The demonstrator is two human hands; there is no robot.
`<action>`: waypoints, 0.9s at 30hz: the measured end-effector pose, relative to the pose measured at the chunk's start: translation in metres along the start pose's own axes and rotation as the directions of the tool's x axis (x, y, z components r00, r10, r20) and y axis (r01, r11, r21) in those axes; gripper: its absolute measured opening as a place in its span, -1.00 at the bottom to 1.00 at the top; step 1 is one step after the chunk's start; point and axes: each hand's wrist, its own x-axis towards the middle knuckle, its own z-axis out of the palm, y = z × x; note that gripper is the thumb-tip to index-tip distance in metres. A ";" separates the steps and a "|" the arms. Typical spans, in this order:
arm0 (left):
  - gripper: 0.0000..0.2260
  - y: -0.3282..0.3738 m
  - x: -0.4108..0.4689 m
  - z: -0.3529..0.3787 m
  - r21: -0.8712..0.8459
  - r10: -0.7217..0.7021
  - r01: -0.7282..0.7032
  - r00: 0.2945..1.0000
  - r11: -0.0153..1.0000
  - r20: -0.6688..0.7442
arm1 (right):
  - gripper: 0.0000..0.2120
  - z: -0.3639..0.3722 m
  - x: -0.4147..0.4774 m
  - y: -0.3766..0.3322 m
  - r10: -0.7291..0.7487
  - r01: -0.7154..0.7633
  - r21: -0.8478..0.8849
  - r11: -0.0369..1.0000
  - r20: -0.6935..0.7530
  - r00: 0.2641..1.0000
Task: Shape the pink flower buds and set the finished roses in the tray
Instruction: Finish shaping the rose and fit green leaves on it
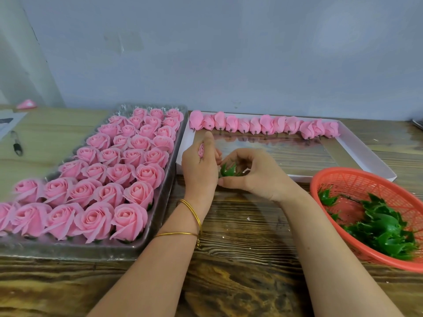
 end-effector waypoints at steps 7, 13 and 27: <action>-0.58 0.005 0.001 -0.002 -0.123 -0.116 0.117 0.993 0.986 0.012 | -0.74 0.005 0.006 0.012 -0.078 0.038 -0.198 0.980 -0.201 0.976; -0.59 0.010 0.002 -0.001 -0.242 -0.279 0.282 0.959 0.928 0.047 | -0.51 0.007 0.009 0.019 -0.113 0.045 -0.278 0.959 -0.231 0.966; -0.58 0.017 0.002 -0.004 -0.401 -0.364 0.379 0.924 0.834 0.116 | -0.38 0.017 0.009 0.016 -0.191 0.138 -0.399 0.906 -0.098 0.977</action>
